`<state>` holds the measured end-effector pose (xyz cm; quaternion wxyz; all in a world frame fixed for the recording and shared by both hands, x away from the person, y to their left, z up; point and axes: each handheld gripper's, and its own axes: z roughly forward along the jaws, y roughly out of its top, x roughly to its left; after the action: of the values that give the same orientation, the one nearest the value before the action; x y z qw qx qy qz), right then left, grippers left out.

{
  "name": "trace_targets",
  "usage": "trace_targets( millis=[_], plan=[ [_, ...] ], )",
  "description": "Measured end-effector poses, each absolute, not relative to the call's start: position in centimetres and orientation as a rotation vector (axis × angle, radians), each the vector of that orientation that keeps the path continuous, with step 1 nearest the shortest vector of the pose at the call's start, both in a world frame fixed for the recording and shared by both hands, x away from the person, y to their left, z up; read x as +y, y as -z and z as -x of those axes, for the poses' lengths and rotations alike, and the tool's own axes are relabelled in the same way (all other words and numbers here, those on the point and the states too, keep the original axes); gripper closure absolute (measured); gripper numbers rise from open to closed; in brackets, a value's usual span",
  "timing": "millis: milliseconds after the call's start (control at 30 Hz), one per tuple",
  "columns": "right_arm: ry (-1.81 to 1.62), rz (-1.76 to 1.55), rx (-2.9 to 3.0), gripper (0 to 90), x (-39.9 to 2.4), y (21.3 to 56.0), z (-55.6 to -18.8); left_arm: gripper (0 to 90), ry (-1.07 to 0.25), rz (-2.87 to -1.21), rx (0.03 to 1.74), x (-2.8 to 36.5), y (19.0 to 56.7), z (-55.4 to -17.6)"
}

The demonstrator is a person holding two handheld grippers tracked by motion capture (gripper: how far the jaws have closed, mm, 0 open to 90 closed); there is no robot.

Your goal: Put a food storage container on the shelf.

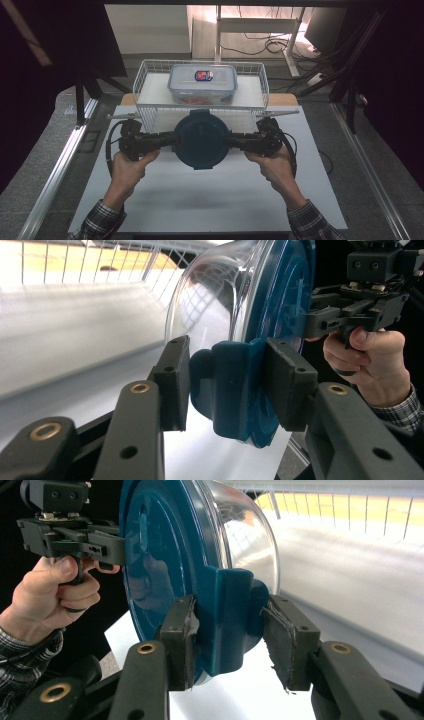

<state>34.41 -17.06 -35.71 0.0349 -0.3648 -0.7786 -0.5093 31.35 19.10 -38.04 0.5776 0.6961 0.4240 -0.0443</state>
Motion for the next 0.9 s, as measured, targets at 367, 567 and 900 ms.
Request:
trace_targets(
  millis=[367,567,900],
  plan=[
    [1.596,1.121,-2.391,56.9,-16.7,33.1,-35.9,56.4,0.081,-1.617,0.979,19.5,35.6,-32.8],
    [1.622,1.115,-2.382,56.9,-16.6,31.8,-36.6,56.4,0.06,-1.62,0.973,19.6,33.7,-33.5],
    [1.672,1.105,-2.383,56.9,-16.3,28.7,-37.8,56.4,0.034,-1.616,0.958,19.9,30.6,-34.8]
  ],
)
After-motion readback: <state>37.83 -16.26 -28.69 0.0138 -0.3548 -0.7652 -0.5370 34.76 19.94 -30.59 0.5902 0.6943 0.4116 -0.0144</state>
